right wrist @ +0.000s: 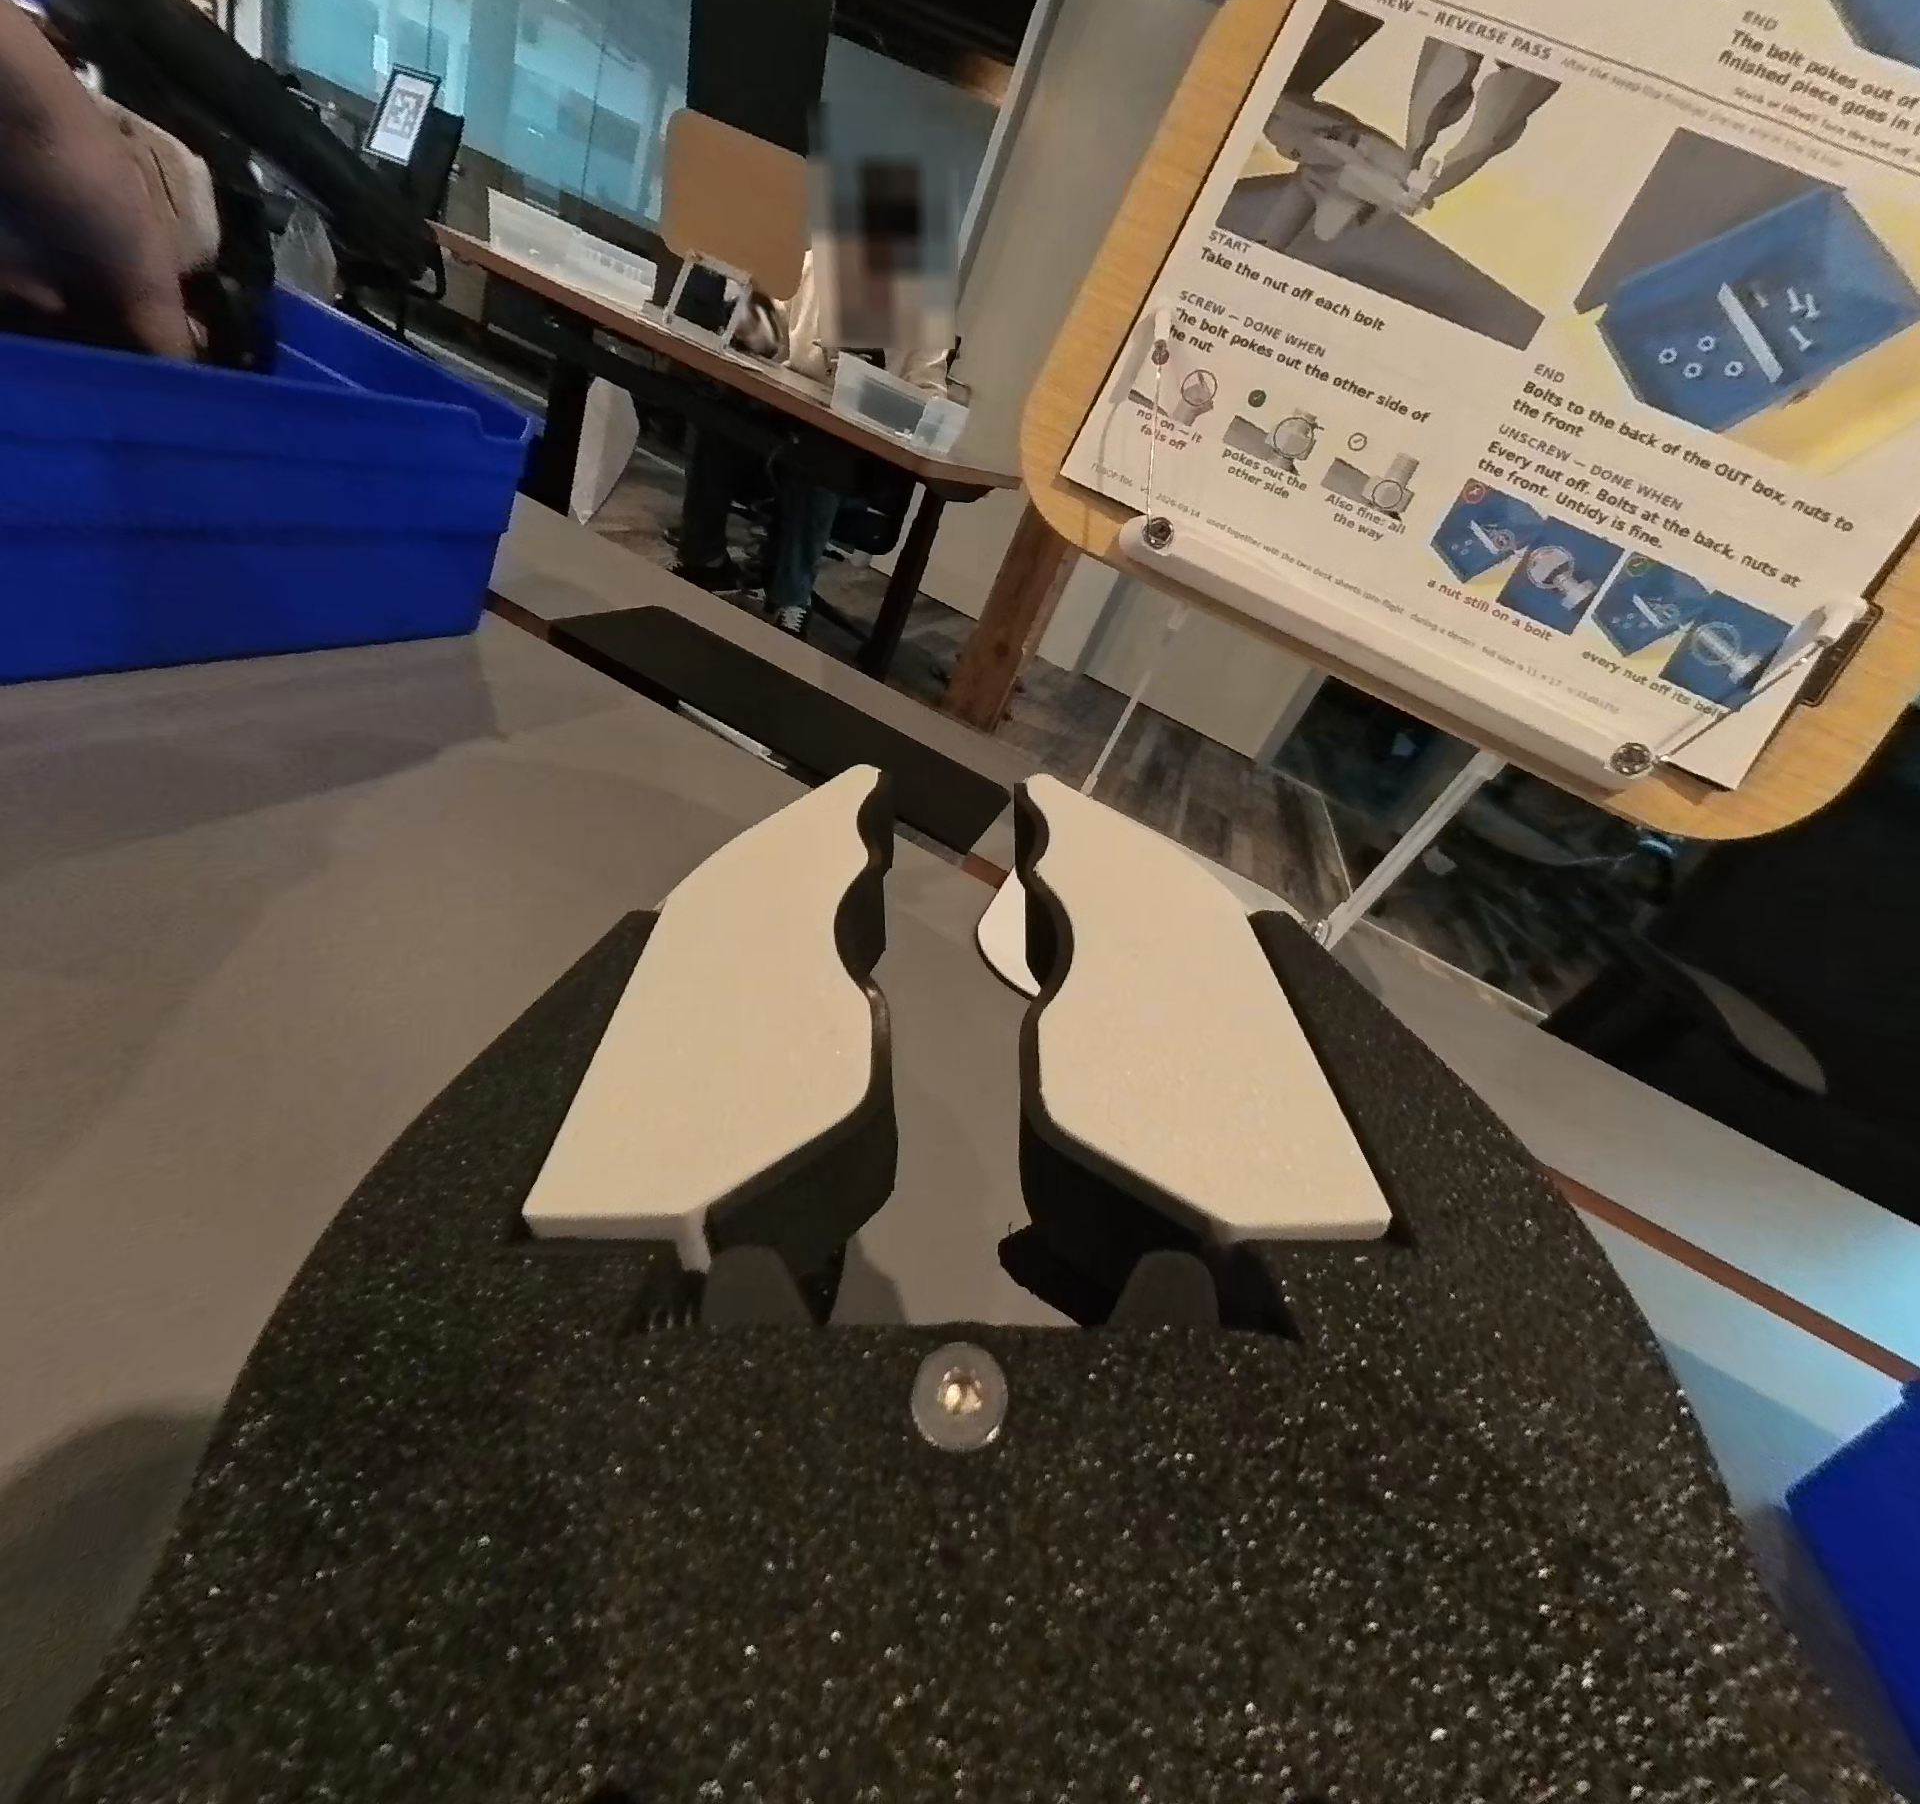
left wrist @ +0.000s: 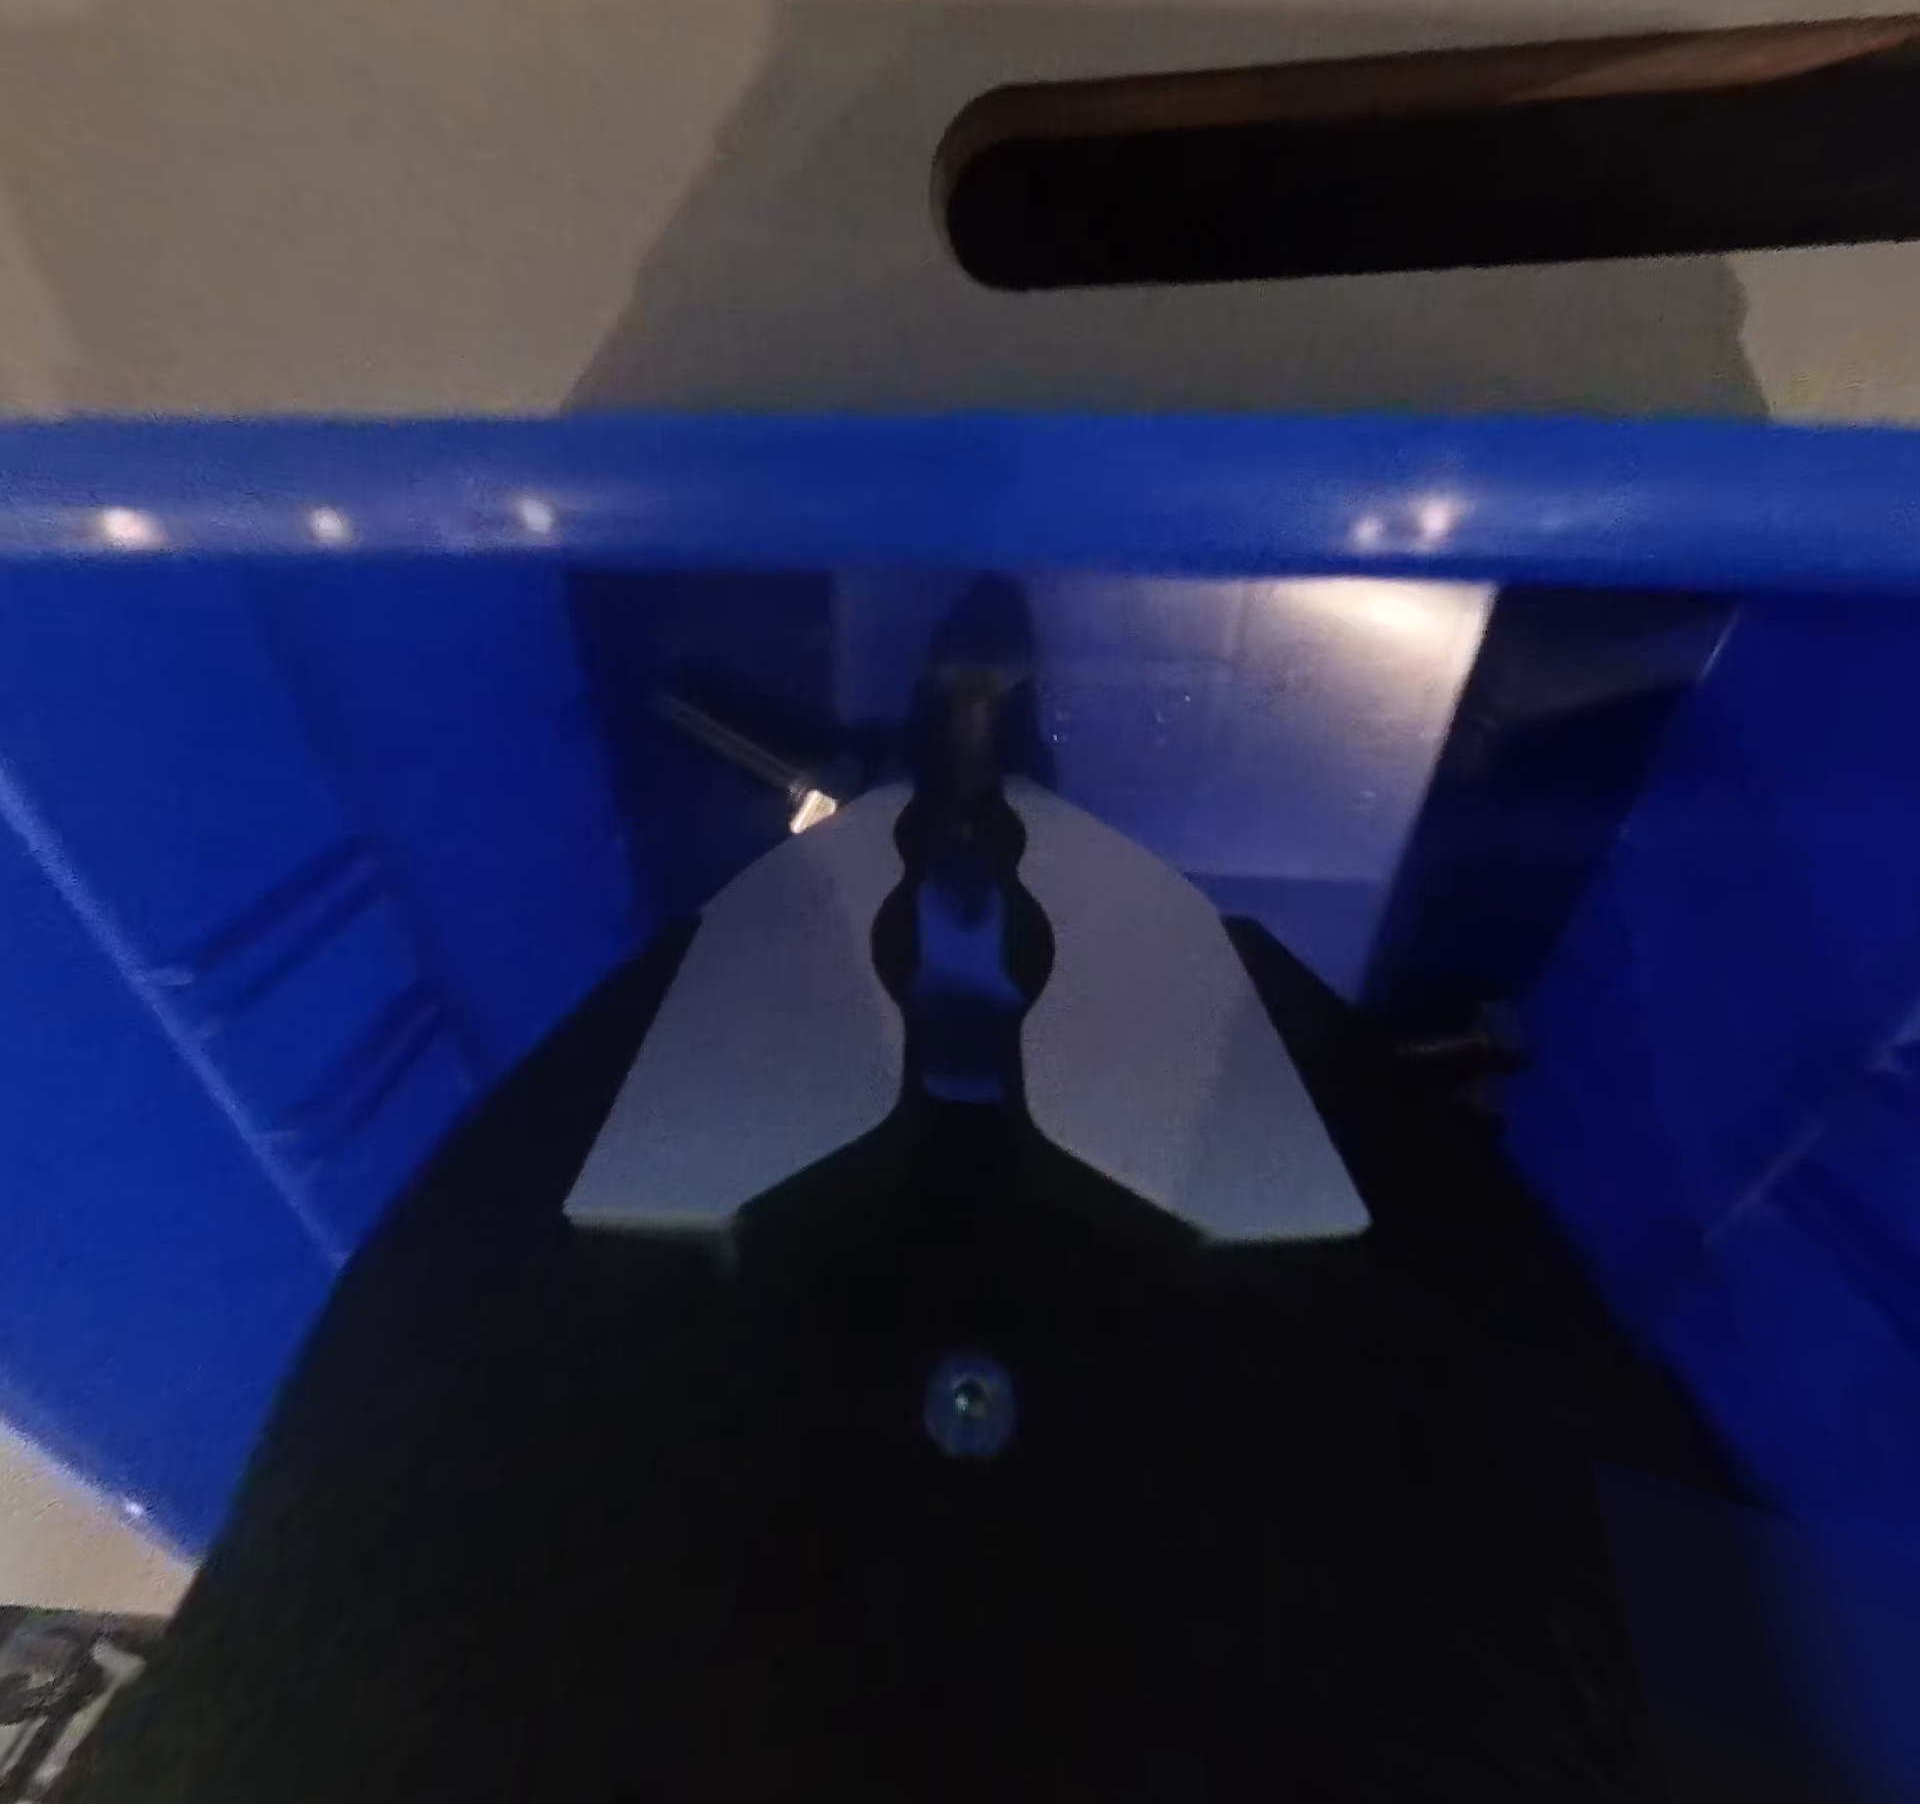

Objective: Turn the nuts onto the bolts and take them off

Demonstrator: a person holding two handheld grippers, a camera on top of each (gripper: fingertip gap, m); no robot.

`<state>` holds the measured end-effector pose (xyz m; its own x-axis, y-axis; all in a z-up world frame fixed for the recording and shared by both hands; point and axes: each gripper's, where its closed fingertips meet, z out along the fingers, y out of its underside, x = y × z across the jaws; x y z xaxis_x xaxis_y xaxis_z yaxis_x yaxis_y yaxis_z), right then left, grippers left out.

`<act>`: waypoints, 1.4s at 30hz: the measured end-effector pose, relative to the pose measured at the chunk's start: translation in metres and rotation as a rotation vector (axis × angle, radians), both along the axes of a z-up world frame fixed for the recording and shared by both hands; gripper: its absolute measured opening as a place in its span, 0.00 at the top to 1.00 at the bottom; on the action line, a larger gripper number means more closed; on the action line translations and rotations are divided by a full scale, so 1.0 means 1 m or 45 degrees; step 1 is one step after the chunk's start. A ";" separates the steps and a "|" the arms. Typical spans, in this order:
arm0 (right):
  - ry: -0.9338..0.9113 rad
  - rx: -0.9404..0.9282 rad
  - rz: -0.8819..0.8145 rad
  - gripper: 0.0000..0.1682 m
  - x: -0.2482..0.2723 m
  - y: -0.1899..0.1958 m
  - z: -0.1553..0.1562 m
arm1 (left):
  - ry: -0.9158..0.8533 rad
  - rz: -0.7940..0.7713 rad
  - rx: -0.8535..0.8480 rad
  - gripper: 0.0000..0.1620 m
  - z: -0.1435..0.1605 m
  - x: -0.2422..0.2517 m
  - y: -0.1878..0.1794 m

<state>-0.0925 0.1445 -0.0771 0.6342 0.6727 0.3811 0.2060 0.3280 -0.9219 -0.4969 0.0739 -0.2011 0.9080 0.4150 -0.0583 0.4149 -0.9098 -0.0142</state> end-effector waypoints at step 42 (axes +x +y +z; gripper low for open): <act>-0.115 -0.004 -0.122 0.90 0.081 -0.009 -0.023 | -0.012 -1.435 0.436 0.94 0.012 0.419 0.007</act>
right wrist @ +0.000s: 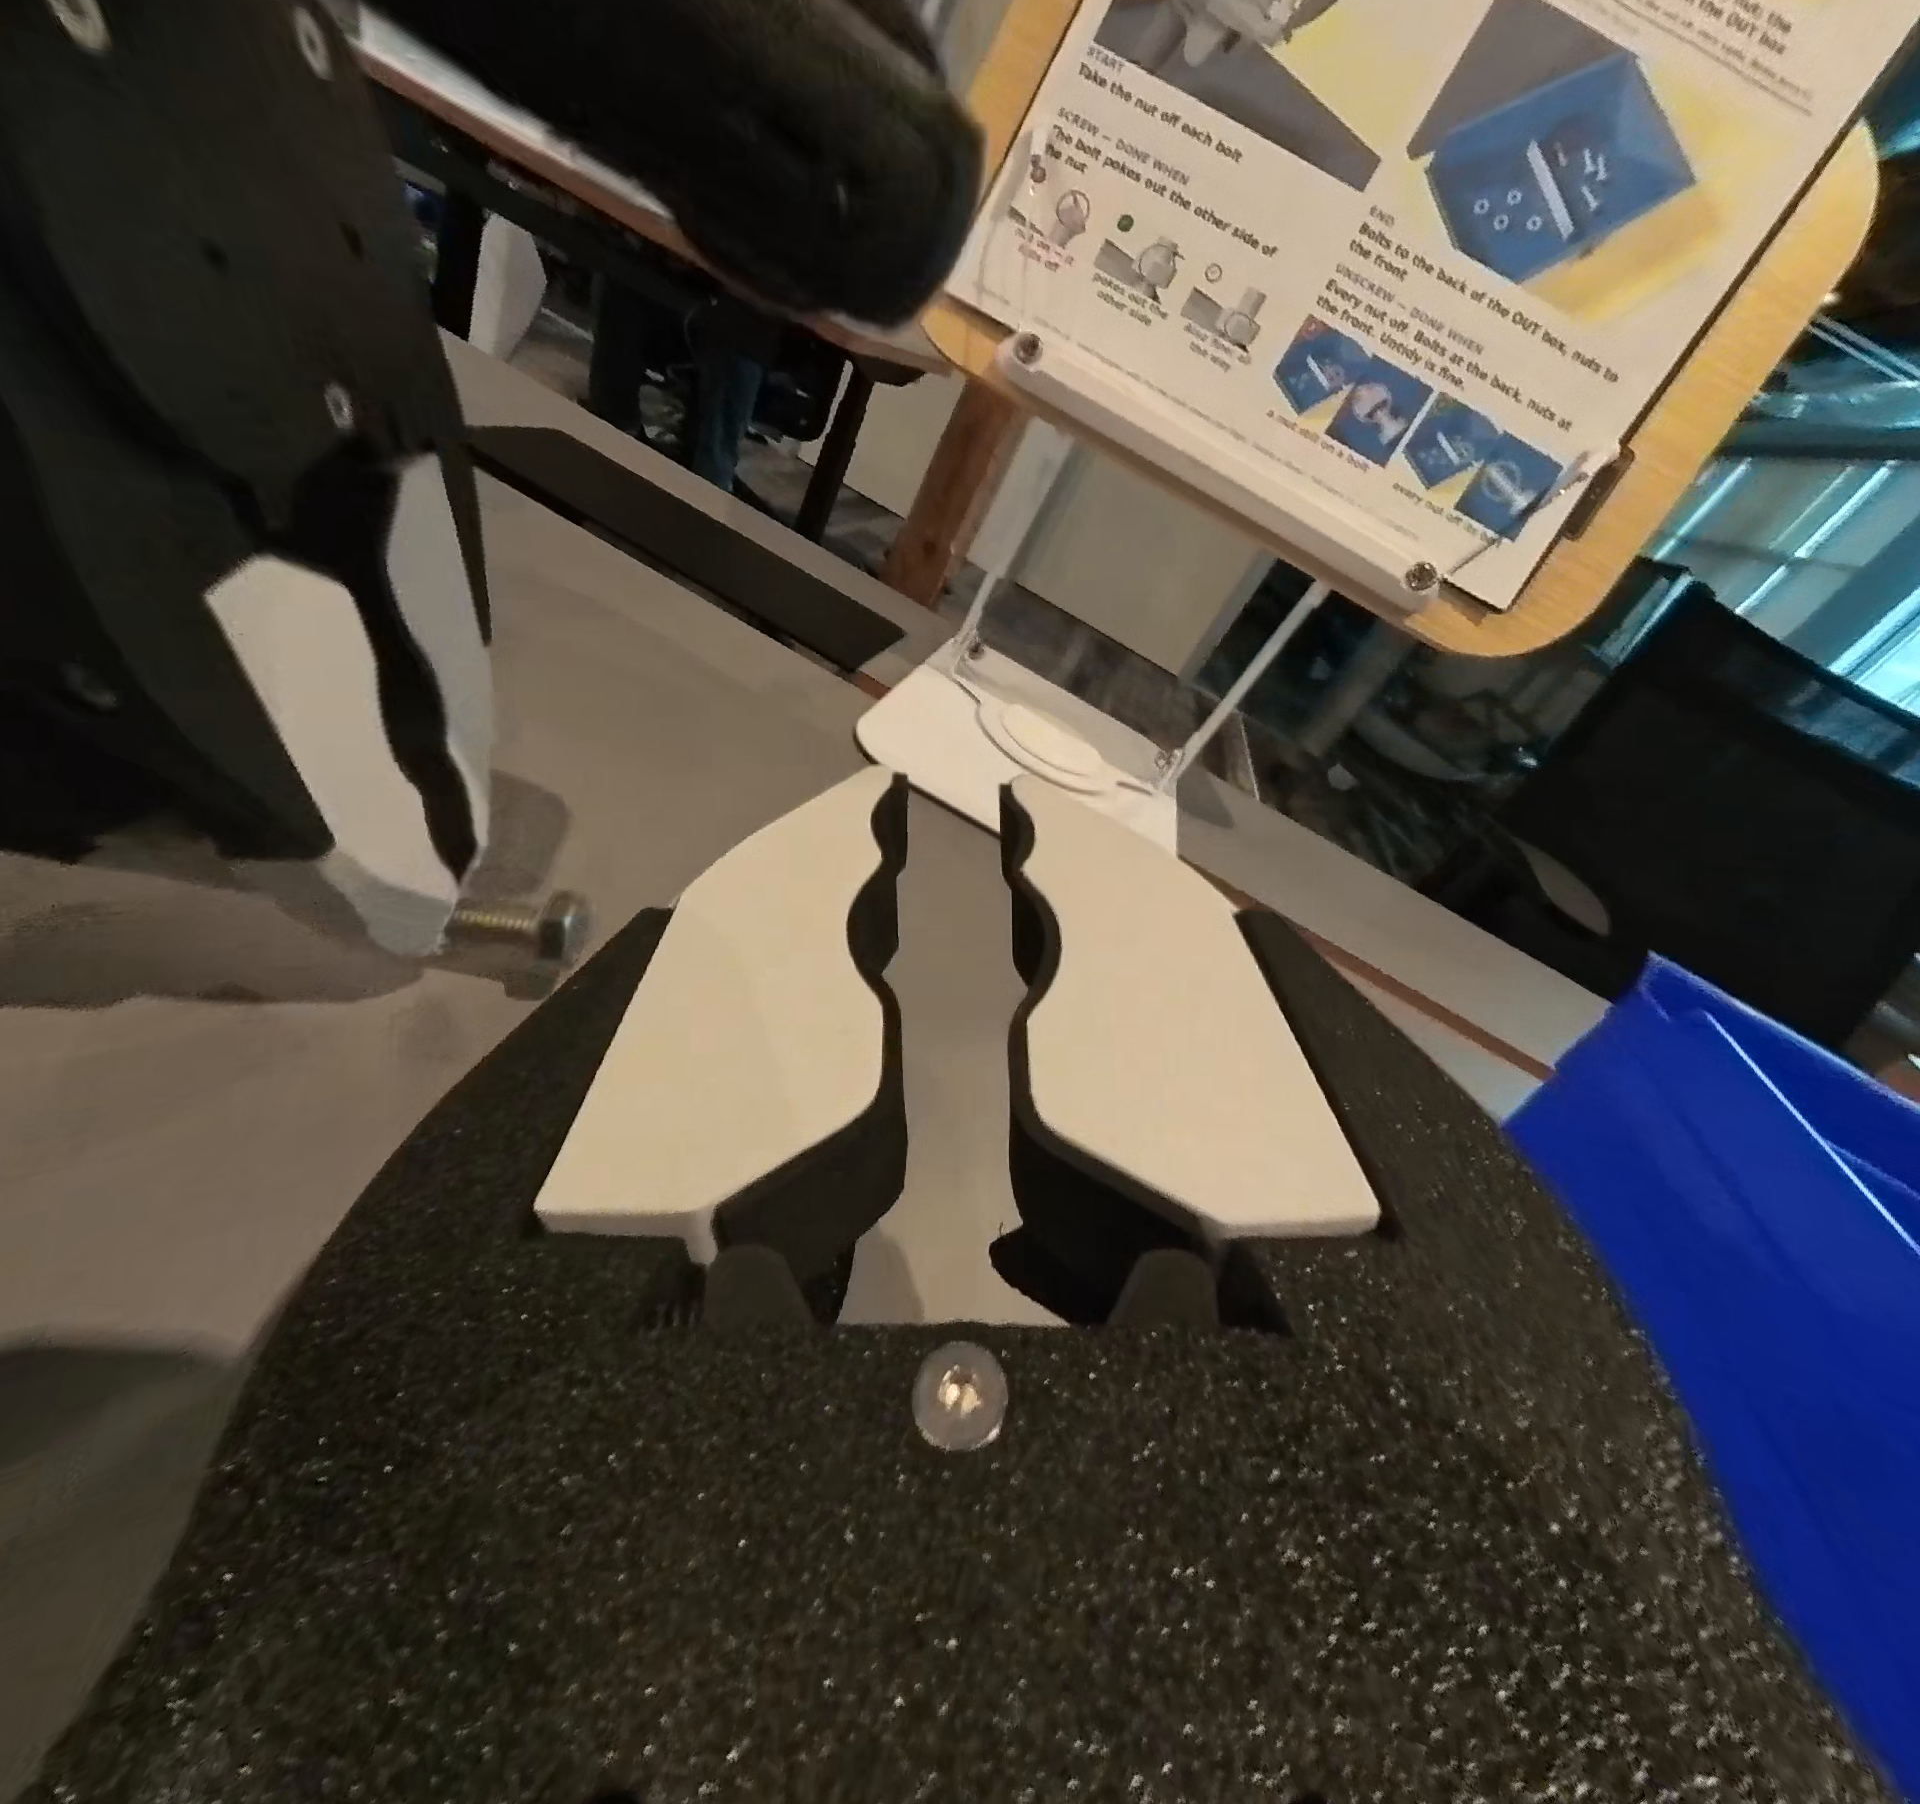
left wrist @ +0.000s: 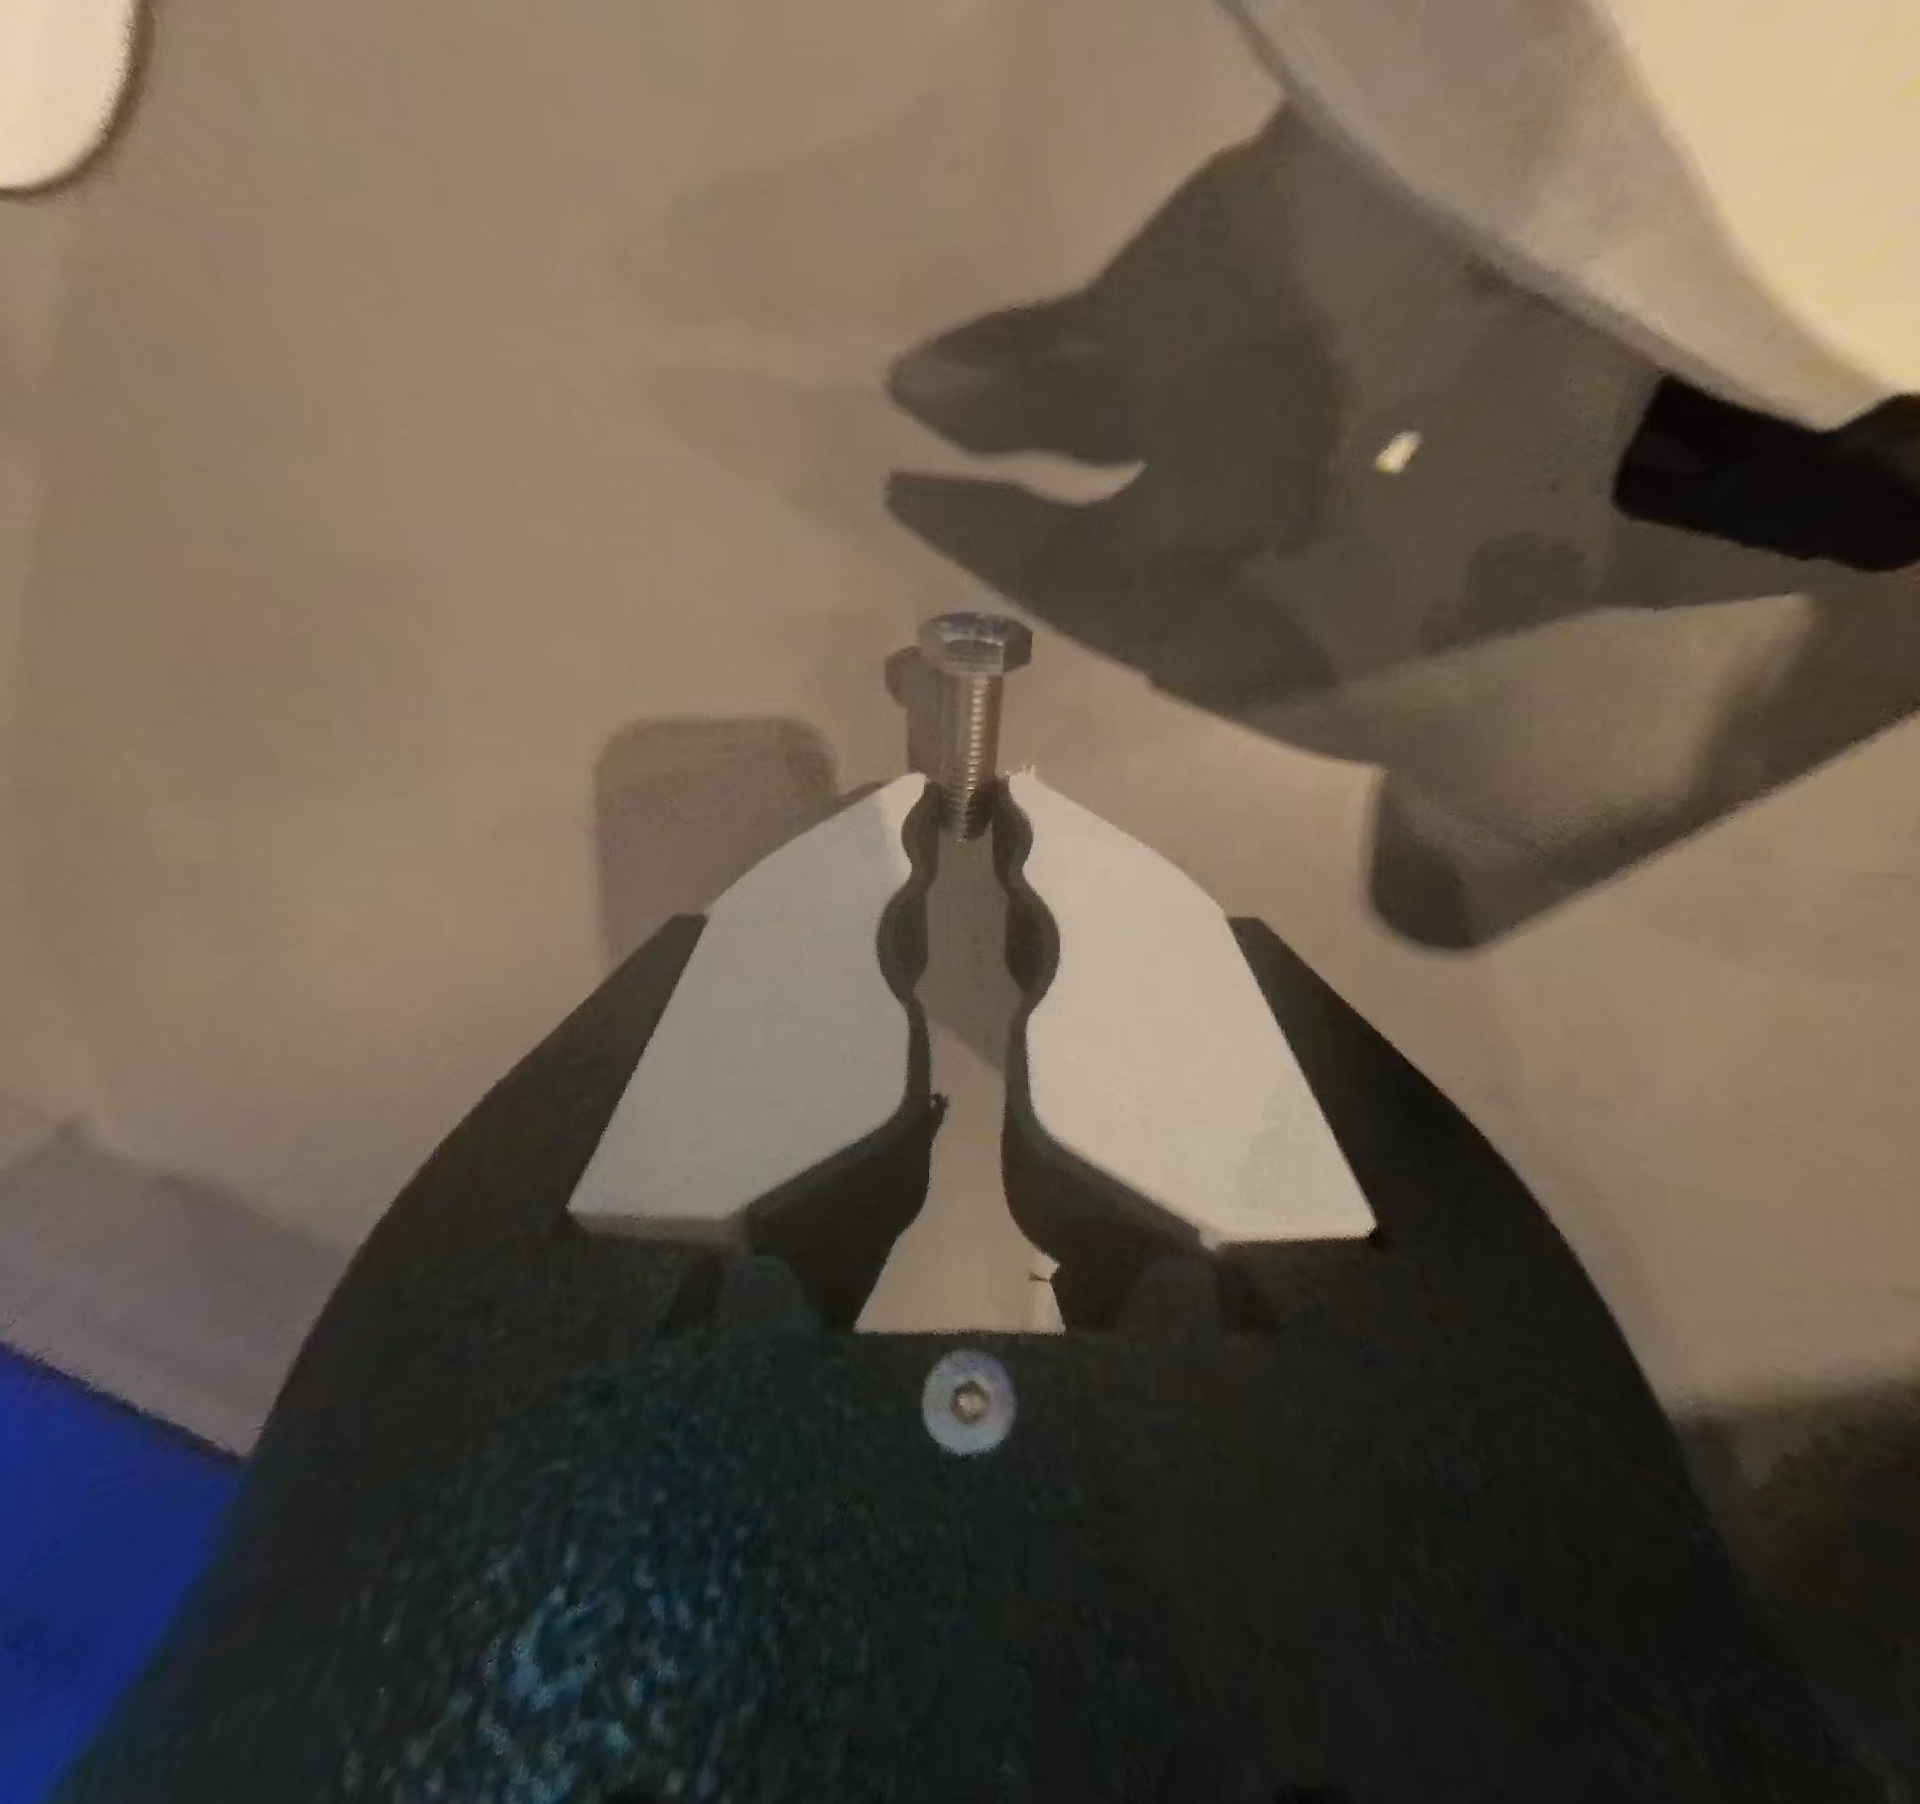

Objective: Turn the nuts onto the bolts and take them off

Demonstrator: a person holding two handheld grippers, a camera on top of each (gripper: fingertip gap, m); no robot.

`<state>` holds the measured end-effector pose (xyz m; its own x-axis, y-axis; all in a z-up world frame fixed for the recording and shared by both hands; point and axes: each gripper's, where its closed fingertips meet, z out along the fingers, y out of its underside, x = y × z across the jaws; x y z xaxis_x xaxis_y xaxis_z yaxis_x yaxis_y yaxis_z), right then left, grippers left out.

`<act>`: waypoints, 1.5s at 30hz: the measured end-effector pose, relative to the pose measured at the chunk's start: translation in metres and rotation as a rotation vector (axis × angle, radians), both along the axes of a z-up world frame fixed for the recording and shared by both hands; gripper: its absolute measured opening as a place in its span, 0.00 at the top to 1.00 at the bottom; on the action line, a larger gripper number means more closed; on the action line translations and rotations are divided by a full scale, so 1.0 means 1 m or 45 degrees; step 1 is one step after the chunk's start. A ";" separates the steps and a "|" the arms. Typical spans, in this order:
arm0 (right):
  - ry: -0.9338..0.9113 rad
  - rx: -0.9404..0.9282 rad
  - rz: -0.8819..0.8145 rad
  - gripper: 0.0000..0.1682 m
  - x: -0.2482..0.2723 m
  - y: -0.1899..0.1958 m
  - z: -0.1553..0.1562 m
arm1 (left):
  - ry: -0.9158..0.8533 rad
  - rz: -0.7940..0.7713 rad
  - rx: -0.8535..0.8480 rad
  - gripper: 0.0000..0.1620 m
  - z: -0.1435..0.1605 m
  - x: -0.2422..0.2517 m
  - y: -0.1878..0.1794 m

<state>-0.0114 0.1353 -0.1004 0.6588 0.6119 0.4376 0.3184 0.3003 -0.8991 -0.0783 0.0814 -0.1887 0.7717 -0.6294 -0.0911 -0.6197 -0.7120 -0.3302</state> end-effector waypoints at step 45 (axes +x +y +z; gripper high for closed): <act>-0.170 0.088 -0.033 0.90 -0.016 -0.007 -0.012 | -0.160 0.660 0.113 0.87 0.075 -0.293 -0.132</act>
